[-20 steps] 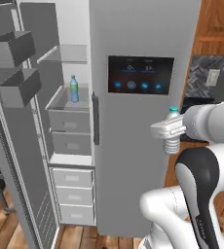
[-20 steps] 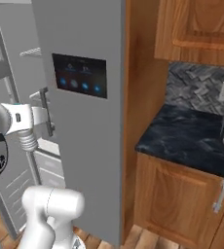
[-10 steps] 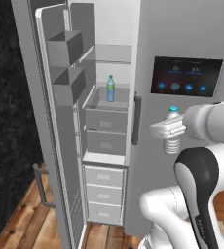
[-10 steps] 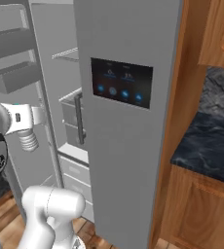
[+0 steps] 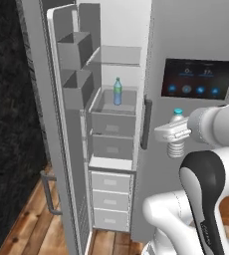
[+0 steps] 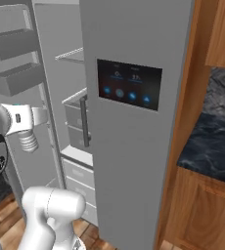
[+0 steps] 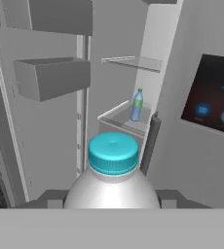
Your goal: Take the bottled waters from the counter and place them in the freezer to freeze. Close the freezer door after placing the bottles.
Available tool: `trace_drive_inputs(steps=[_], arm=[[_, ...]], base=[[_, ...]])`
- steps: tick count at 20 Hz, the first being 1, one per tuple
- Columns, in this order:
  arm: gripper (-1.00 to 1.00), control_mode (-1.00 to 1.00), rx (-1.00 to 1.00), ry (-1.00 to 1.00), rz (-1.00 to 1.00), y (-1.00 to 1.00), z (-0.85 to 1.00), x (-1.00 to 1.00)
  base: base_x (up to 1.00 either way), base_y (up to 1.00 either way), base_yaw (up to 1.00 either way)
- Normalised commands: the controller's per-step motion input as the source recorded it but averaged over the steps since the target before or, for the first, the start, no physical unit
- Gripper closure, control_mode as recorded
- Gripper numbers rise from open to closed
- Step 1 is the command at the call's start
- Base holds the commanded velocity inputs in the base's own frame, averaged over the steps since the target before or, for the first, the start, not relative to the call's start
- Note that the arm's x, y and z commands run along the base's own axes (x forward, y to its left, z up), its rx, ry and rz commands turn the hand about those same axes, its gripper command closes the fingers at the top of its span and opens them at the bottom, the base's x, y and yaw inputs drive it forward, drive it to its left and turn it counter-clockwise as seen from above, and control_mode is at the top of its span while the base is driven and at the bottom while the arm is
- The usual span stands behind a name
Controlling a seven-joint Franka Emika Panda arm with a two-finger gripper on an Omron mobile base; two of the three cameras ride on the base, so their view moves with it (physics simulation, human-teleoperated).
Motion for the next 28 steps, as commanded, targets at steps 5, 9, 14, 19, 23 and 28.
trace_drive_inputs(steps=[5, 9, 14, 19, 23, 28], arm=[[1.0, 1.0, 0.0, 0.0, 0.0, 0.0, 0.0, 0.0], [1.0, 1.0, 0.0, 0.0, 0.0, 0.0, 0.0, 0.0], [1.0, 1.0, 0.0, 0.0, 0.0, 0.0, 0.0, 0.0], [1.0, 1.0, 0.0, 0.0, 0.0, 0.0, 0.0, 0.0], [1.0, 1.0, 0.0, 0.0, 0.0, 0.0, 0.0, 0.0], [1.0, 1.0, 0.0, 0.0, 0.0, 0.0, 0.0, 0.0]], base=[[0.26, 0.52, -0.13], [0.29, 0.32, -0.21], [0.38, 0.06, -0.28], [0.38, 0.17, -0.23], [0.25, 0.39, -0.13], [0.18, 0.36, -0.02]])
